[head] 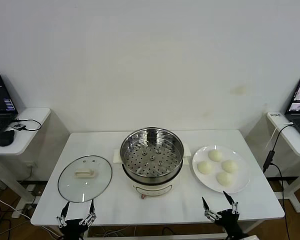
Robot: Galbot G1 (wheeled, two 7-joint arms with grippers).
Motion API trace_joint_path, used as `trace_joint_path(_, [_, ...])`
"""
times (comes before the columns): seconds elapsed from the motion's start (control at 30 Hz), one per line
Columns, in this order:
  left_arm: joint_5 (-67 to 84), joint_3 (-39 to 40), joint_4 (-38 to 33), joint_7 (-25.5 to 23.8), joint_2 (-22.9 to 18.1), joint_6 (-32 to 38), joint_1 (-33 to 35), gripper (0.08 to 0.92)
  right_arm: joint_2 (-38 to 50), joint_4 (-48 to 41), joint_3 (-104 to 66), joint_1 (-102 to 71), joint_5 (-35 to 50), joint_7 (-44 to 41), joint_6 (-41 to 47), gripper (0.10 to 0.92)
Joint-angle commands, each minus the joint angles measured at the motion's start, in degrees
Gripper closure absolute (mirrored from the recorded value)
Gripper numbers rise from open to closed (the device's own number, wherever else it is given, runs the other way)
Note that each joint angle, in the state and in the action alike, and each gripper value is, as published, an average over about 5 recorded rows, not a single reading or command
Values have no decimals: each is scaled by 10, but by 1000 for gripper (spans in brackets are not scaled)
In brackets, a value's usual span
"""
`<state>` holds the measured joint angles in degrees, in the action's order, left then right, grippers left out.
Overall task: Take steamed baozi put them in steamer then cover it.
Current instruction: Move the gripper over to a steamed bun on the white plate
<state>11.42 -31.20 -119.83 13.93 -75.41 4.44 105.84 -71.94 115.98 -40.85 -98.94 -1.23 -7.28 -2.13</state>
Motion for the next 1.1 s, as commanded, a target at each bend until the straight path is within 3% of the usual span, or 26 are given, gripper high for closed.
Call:
trace_joint_path(0.03, [-26,-11,1,-4,1,-19,-16,177,58,-24,-47,47,-158,20,2,203])
trace_joint_path(0.2, [-37,-14,4,-6,-1,-18,-15,177,129,-48,-67,99,-222,12,27,202])
trace_joint_path(0.43, [-59,-14,1,-8,-5,-14,-10,177,250,-96,-60,202,-287,-120,46,203])
trace_joint_path(0.77, [-73,-17,-11,-6,-12,-14,-1,177,418,-214,105,405,-227,-293,41,203])
trace_joint_path(1.1, [-75,-29,-13,-1,-13,-13,1,177,434,-385,443,745,-145,-415,23,203])
